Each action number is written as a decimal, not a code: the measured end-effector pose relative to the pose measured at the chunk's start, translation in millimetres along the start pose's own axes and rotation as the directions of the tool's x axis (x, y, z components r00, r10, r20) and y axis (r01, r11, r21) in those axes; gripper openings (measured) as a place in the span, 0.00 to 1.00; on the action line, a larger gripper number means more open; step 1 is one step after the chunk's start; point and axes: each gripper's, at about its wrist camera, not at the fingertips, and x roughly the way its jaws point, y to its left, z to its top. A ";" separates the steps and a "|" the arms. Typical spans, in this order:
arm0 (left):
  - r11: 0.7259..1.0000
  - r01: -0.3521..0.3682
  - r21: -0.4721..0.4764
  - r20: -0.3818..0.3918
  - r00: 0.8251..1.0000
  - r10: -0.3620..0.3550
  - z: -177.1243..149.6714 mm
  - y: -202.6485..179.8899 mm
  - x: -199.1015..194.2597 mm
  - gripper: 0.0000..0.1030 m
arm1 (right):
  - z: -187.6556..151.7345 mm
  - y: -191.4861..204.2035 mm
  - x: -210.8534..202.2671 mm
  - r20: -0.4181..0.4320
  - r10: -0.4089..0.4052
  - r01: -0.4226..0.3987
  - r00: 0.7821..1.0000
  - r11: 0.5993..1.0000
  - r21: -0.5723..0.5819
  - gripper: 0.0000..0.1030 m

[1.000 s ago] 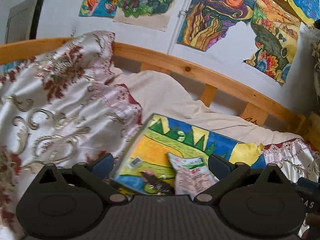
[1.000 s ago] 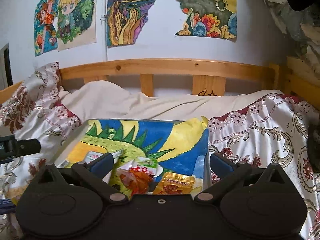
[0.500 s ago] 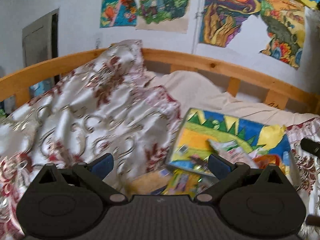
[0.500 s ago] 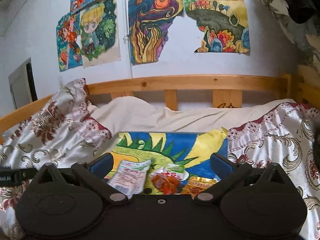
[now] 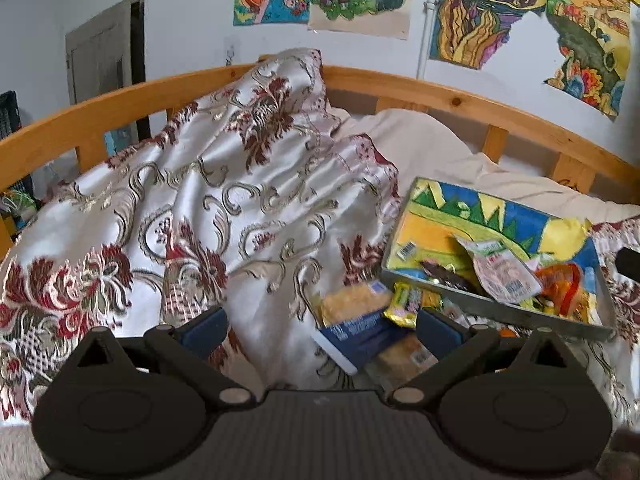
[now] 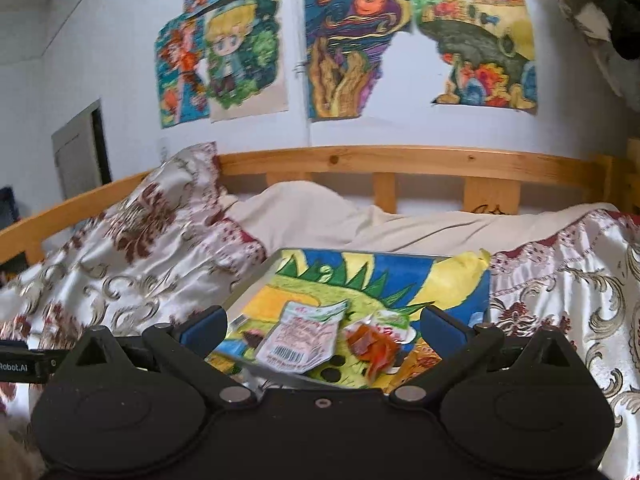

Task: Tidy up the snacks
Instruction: 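Withdraw both tools from the tray back toward the snack pile, then move the left tool to the yellow-green packet while the right tool approaches the orange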

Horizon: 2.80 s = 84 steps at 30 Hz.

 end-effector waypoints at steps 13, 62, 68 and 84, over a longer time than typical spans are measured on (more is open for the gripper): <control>0.995 0.028 0.091 -0.079 0.997 -0.021 -9.7 -13.5 1.6 0.99 | -25.9 29.7 -6.9 -0.155 0.074 -0.085 0.985 0.994 -0.067 0.99; 0.972 0.139 0.191 -0.148 0.983 -0.112 14.6 -36.8 47.8 0.99 | -38.1 39.3 29.4 -0.284 0.076 -0.139 0.956 0.968 -0.208 0.99; 0.957 0.142 0.254 -0.197 0.976 -0.093 18.7 -49.8 74.0 0.99 | -35.5 35.5 38.8 -0.277 0.137 -0.196 0.951 0.960 -0.198 0.99; 0.926 0.200 0.319 -0.188 0.971 -0.145 28.8 -69.2 118.1 0.99 | -41.9 24.5 85.4 -0.298 0.070 -0.138 0.952 0.968 -0.212 0.99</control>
